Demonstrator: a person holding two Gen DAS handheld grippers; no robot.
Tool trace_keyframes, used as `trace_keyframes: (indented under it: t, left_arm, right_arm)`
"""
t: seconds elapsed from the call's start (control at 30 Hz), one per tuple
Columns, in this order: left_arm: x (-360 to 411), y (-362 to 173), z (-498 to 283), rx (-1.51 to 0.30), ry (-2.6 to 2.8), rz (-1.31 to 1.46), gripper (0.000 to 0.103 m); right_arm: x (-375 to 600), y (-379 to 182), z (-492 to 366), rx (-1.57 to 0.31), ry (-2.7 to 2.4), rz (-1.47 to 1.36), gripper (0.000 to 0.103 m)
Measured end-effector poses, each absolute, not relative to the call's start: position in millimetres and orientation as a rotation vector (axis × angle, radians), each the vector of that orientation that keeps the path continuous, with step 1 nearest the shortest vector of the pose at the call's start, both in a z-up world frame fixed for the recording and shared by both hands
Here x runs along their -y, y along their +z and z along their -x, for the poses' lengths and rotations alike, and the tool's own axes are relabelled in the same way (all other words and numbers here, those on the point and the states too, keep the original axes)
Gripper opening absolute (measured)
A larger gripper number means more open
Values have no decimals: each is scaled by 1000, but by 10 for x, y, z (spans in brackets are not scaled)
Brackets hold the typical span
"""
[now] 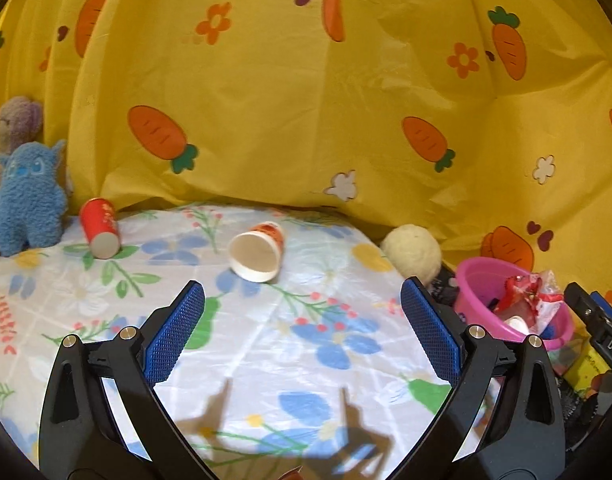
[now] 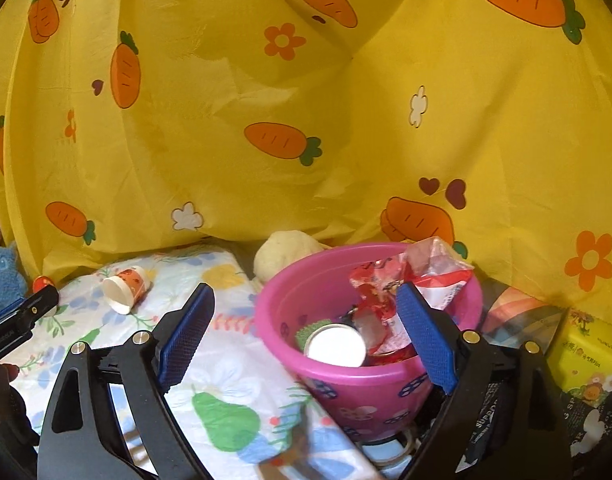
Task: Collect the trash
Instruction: 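Grasp the white orange-print cup with the right gripper while the left gripper moves toward the red cup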
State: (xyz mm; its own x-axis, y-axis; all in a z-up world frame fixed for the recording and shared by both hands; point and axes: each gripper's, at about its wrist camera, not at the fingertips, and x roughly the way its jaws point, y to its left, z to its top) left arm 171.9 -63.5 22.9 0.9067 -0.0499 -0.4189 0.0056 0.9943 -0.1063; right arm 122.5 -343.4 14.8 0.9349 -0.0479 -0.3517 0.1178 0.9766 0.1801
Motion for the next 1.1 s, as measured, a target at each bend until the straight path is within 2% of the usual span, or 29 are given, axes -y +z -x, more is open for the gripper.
trace_keyframes:
  t: [0.47,0.8,1.0,1.1]
  left_arm:
    - [-733,248,-1655,-423,332,124,97]
    - [-1213,281,-1823,-391,404,163,97]
    - [-1340,224,-2040,-380,398,137,97]
    - [-1409,183,-2167,-389,385,150,97]
  right_arm:
    - [2176,153,-1604,-446,148,-116,89]
    - [1341,-48,-2346,-546,200,-1,89]
    - [1037,-250,-2858,-621,189,46,76]
    - [896,-322,-3085,-640,179,56,73]
